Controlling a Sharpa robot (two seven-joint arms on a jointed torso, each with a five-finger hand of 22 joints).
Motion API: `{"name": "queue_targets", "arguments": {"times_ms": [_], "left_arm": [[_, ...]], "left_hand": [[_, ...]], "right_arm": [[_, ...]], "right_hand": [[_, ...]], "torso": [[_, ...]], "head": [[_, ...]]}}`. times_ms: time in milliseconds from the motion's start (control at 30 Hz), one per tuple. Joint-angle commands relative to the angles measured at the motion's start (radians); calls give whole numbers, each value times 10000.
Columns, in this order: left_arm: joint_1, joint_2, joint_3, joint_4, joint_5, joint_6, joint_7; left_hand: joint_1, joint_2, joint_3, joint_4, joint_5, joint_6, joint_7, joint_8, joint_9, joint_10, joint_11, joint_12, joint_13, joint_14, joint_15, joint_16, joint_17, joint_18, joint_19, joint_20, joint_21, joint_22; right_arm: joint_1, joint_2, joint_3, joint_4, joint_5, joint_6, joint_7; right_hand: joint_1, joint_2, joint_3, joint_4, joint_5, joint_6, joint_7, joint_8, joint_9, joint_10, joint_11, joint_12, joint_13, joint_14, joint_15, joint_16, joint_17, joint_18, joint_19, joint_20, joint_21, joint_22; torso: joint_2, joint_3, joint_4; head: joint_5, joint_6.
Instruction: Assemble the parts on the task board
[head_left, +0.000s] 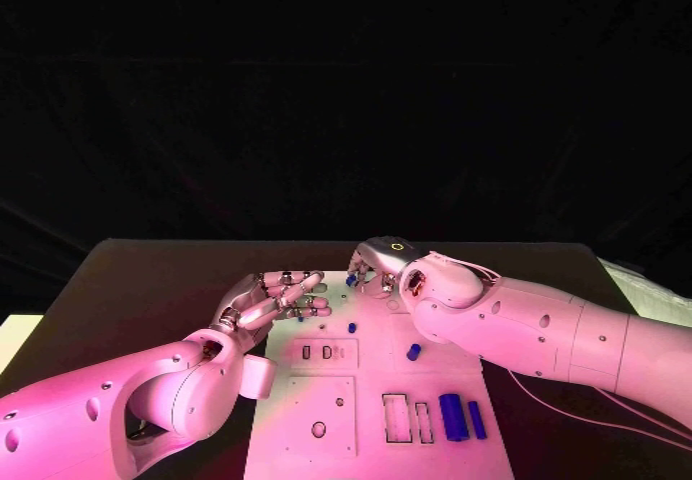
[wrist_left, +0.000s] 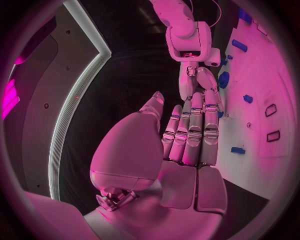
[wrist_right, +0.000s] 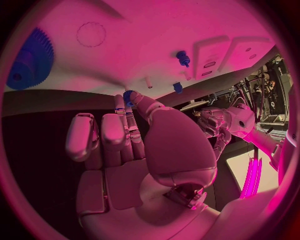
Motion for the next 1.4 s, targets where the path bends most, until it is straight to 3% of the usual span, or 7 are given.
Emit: {"name": "queue_targets", "arguments": {"times_ms": [33,667,833,900,967,1233,1400], "left_arm": [[14,6,10,35,-20,212,32],[20,15,10,60,-20,257,-3],[21,14,9,59,-20,255,-10],[22,10,9,58,-20,251,-12],[22,7,9,56,-20,250,-14],[23,-46,9,28,-20,235,-21],[23,-80,8,51,-20,246,-40]], "left_hand": [[-7,85,-7,-64,22,10,64,-62,-8,13,70,-62,-10,28,52,-68,10,90,58,-5,-39,-10],[-3,81,-15,-82,19,6,63,-72,-9,12,71,-75,-10,27,53,-81,23,90,61,-4,-50,-15],[-3,81,-15,-82,19,6,63,-72,-9,12,71,-75,-10,27,53,-81,23,90,61,-4,-50,-15],[-3,81,-15,-82,19,6,63,-72,-9,12,71,-75,-10,27,53,-81,23,90,61,-4,-50,-15],[0,81,-19,-90,18,2,63,-78,-9,7,72,-84,-11,25,53,-89,30,90,61,-3,-55,-17],[1,80,-20,-93,18,1,63,-80,-10,5,72,-86,-11,25,54,-91,32,89,62,-3,-57,-18],[1,80,-20,-93,18,1,63,-80,-10,5,72,-86,-11,25,54,-91,32,89,62,-3,-57,-18]], "right_arm": [[-9,63,-2,-54,-229,356,-228],[-58,405,-16,-358,-427,463,-685],[-60,423,-18,-407,-392,400,-680],[-60,403,-19,-398,-360,271,-644],[-60,363,-19,-362,-337,152,-599],[-55,-212,-13,218,-64,-292,-411],[-28,-1110,31,1134,449,-549,-335]], "right_hand": [[-59,-72,5,52,-37,36,33,32,133,13,34,-68,4,235,-46,34,16,-93,51,-15,54,9],[-90,-150,13,117,-10,-13,60,-7,139,-32,55,-82,-1,211,-31,6,-51,-81,8,-4,38,-38],[-229,-512,-53,301,-79,-505,278,-129,50,-561,226,-112,-78,87,122,-215,-403,-27,-219,98,-114,-334],[-313,-825,-272,423,-166,-1137,458,-134,-98,-1019,390,-83,-99,-7,245,-416,-704,40,-485,234,-326,-713],[-298,-991,-522,488,-238,-1600,502,-140,-181,-1347,473,-81,-103,-110,308,-678,-1079,147,-783,295,-586,-1178],[93,-991,-1270,666,-91,-2015,584,-99,-157,-1775,553,18,-88,-382,378,-1556,-2243,348,-1384,373,-1243,-2245],[291,-841,-1326,740,284,-1725,538,-31,-108,-1401,479,233,-41,-326,319,-1585,-2230,347,-1332,344,-1296,-2272]], "torso": [[12,-5,-4],[35,-8,10],[39,-8,-3],[40,-6,-7],[38,-3,-10],[36,14,-44],[10,40,-112]], "head": [[5,1],[31,-9],[40,-28],[46,-28],[50,-24],[72,6],[113,41]]}}
